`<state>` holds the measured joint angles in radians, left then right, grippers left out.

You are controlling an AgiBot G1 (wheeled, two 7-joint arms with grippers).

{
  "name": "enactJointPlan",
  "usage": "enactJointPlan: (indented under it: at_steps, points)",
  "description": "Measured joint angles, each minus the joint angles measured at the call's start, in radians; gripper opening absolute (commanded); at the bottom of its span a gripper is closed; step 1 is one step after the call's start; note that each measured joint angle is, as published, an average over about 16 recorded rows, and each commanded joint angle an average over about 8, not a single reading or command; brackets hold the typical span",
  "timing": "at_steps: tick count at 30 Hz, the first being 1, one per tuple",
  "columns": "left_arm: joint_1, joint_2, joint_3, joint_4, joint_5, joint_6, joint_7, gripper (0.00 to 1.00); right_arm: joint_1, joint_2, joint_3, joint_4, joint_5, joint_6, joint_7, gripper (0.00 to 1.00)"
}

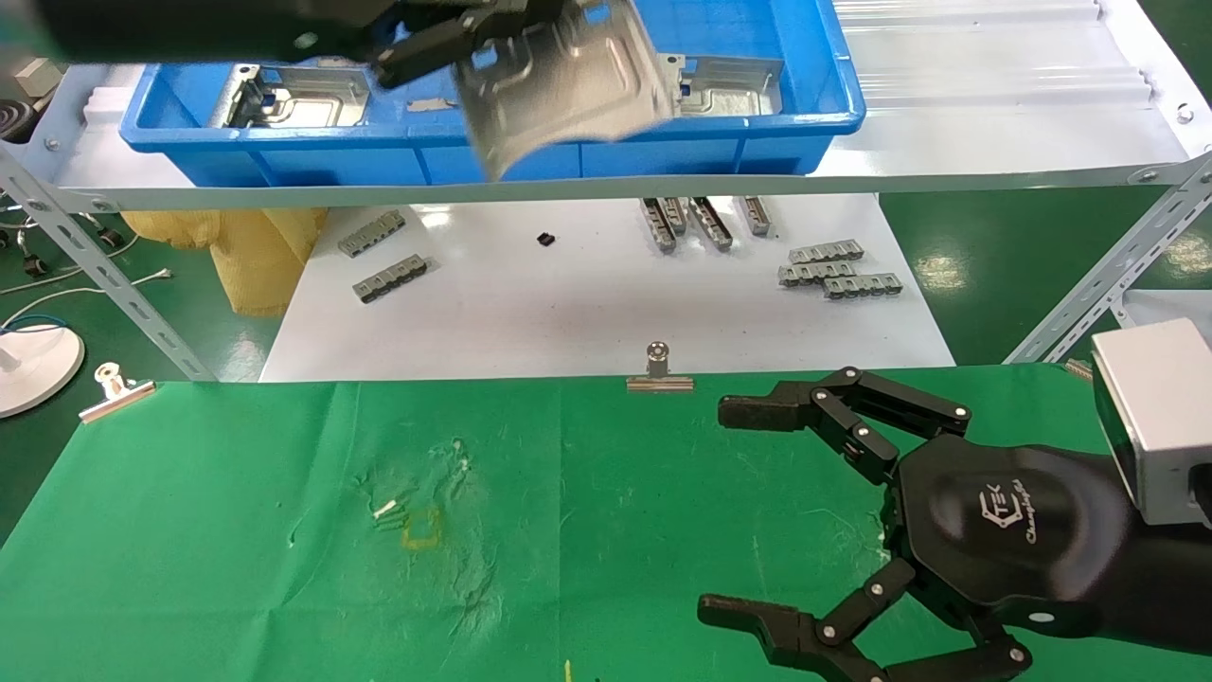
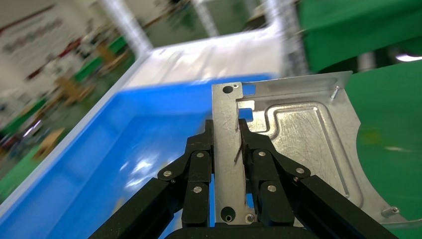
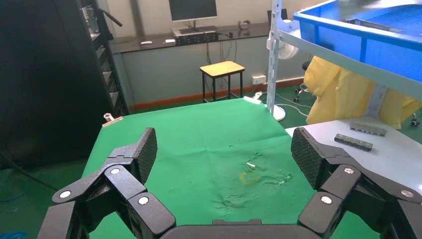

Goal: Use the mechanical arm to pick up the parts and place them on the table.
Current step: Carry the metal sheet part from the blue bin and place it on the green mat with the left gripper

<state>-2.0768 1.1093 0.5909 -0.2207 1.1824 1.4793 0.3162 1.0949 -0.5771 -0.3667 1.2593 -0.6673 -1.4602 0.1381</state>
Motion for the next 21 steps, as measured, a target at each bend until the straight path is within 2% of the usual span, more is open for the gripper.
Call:
enactJointPlan:
  at_steps: [7, 14, 21]
  points:
    - [0.086, -0.090, 0.052, -0.110, -0.036, 0.112, 0.082, 0.00, 0.000, 0.000, 0.000, 0.000, 0.000, 0.000, 0.000, 1.00]
    - [0.200, -0.161, 0.152, -0.213, -0.046, 0.116, 0.137, 0.00, 0.000, 0.000, 0.000, 0.000, 0.000, 0.000, 0.000, 1.00]
    - [0.283, -0.181, 0.244, -0.199, -0.023, 0.099, 0.199, 0.00, 0.000, 0.000, 0.000, 0.000, 0.000, 0.000, 0.000, 1.00]
